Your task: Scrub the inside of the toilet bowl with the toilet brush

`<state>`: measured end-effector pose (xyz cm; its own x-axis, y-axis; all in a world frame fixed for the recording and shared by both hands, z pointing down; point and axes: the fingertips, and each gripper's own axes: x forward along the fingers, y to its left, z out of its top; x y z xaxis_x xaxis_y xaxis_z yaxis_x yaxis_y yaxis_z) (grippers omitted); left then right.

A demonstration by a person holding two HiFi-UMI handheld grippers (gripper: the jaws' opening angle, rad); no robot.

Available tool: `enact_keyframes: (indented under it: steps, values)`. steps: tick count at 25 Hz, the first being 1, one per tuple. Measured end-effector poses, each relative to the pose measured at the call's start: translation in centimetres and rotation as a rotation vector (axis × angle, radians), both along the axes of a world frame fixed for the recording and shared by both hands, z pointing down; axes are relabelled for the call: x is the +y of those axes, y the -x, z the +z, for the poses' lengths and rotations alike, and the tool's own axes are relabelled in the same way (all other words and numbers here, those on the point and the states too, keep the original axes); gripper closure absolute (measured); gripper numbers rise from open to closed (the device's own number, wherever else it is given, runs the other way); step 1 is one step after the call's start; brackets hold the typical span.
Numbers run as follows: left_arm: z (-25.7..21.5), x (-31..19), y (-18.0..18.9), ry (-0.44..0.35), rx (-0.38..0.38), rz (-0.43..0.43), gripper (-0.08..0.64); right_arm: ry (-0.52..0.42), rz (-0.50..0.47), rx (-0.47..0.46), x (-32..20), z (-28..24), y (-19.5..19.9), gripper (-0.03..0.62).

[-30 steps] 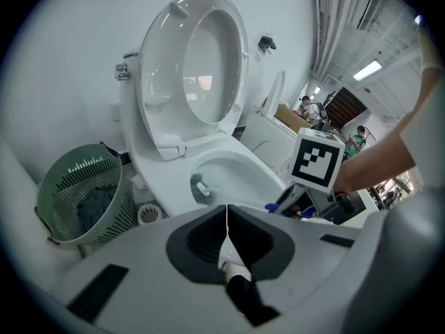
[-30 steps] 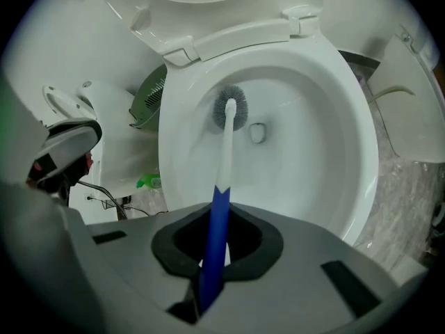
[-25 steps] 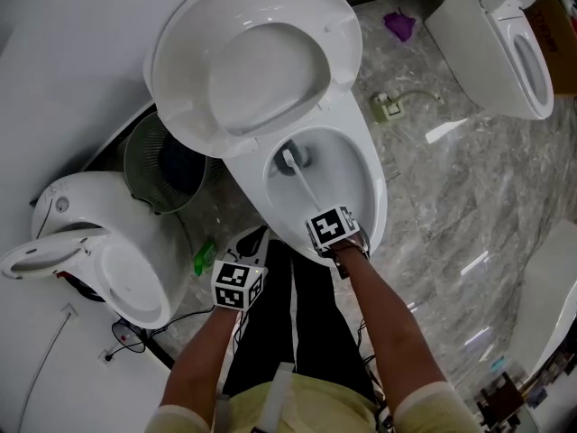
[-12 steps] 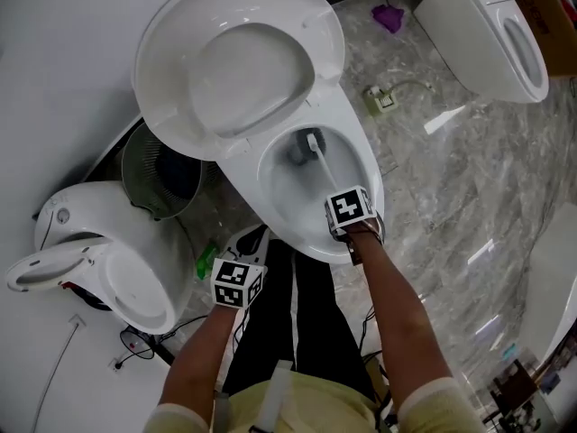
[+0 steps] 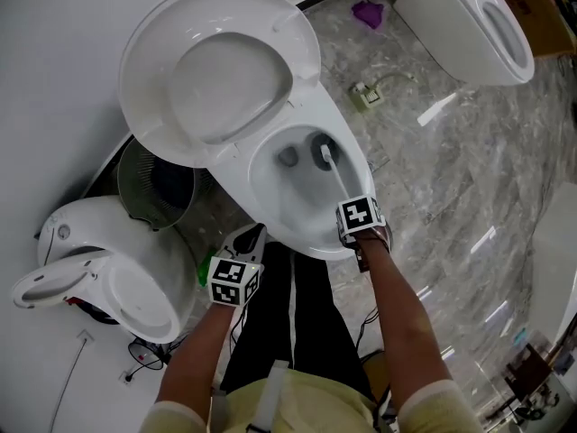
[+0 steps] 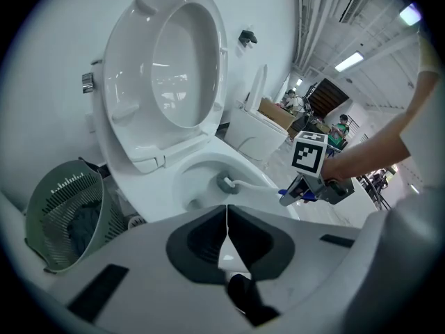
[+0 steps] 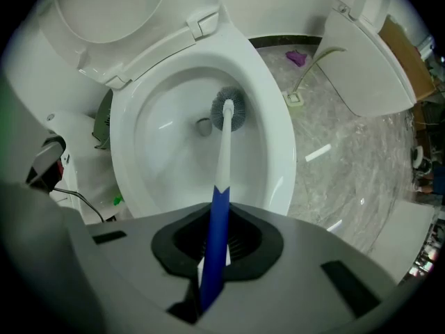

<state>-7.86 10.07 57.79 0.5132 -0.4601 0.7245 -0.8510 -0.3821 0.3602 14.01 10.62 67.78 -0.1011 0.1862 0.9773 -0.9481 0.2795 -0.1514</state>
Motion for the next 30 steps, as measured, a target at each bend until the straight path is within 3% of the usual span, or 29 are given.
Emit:
enact_keyframes:
  steps: [13, 17, 30]
  values:
    - [-0.6, 1.2, -1.2, -0.002, 0.006, 0.059, 0.545, 0.092, 0.074, 0.029, 8.5, -0.7, -2.4, 0.560]
    - [-0.7, 1.9, -1.4, 0.000, 0.004, 0.064, 0.545, 0.135, 0.062, 0.053, 10.9, -1.3, -2.9, 0.560]
    - [-0.3, 2.9, -1.7, 0.010, -0.005, 0.048, 0.545, 0.185, 0.010, -0.003, 14.2, -0.9, -0.9, 0.560]
